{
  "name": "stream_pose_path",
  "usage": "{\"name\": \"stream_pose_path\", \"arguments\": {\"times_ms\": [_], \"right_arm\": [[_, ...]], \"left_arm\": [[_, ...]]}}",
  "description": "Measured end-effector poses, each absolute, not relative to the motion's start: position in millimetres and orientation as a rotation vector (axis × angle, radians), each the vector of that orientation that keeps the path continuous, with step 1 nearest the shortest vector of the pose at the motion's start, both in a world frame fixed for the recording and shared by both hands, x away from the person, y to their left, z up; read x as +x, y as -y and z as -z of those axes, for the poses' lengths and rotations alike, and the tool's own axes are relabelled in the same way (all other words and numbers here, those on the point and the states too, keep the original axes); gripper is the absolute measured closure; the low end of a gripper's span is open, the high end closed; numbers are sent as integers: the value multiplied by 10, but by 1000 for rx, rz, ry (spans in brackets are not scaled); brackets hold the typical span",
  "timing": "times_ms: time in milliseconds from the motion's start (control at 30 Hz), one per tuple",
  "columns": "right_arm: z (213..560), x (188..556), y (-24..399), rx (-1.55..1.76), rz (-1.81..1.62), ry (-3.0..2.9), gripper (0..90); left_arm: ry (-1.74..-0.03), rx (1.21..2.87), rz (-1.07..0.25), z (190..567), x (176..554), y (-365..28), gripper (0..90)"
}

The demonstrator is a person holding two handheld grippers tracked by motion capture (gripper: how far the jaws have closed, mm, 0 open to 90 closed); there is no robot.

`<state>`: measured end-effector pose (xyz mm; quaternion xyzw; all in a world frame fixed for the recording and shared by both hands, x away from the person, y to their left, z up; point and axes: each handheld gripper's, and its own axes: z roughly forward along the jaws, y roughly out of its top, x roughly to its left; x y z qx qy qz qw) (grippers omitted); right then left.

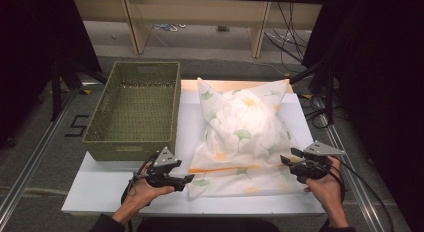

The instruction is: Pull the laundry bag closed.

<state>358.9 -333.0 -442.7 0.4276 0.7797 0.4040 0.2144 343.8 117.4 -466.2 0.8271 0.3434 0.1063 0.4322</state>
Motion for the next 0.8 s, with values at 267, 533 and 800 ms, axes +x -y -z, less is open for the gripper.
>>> {"name": "stream_pose_path", "arguments": {"times_ms": [267, 533, 800], "right_arm": [[4429, 3605, 3148, 1120, -1210, -2183, 448], [4451, 3585, 2985, 1095, -1252, -2196, 429], [4458, 3545, 2839, 1063, -1239, -2243, 392]], "left_arm": [[-868, 2023, -295, 4648, 3395, -1187, 223], [-858, 2012, -289, 4617, 3360, -1185, 195], [-840, 2016, -304, 4596, 3296, -1162, 169]]}}
